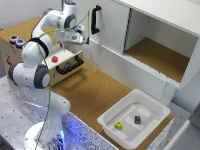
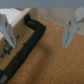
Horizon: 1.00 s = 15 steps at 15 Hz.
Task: Toggle the green light switch to turn off the green light
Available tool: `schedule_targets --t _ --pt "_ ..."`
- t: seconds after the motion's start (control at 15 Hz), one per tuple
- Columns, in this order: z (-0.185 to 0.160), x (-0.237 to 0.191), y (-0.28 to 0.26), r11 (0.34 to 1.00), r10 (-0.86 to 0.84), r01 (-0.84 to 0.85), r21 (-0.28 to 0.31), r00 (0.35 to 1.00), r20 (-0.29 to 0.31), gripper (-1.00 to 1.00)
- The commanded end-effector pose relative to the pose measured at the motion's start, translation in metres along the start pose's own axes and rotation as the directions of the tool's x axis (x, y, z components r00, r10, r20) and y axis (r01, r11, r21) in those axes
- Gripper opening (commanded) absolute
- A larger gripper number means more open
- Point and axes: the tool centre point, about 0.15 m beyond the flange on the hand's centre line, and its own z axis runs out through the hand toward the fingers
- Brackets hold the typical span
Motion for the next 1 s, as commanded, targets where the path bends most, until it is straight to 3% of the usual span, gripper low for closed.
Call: schedule_targets --t 0.0,0.13,0.33,0.53,0.73,0.93 --pt "0.063 -0.029 0.031 0.990 0.136 -0.133 0.044 0.987 -0.090 1.00" --pt "0.079 -0.027 0.030 0.978 0.199 -0.193 0.083 0.978 -0.064 1.00" --pt "0.091 -0.024 0.024 0.941 0.323 -0.310 0.135 0.943 -0.080 1.00" --pt "0.104 -0.020 0.019 0.850 0.512 -0.496 0.177 0.858 -0.052 1.00" --pt "0.110 -0.010 0.020 0.796 0.592 -0.578 0.181 0.805 -0.036 1.00" --pt "0.111 0.007 0.022 0.816 0.564 -0.550 0.179 0.825 -0.036 1.00"
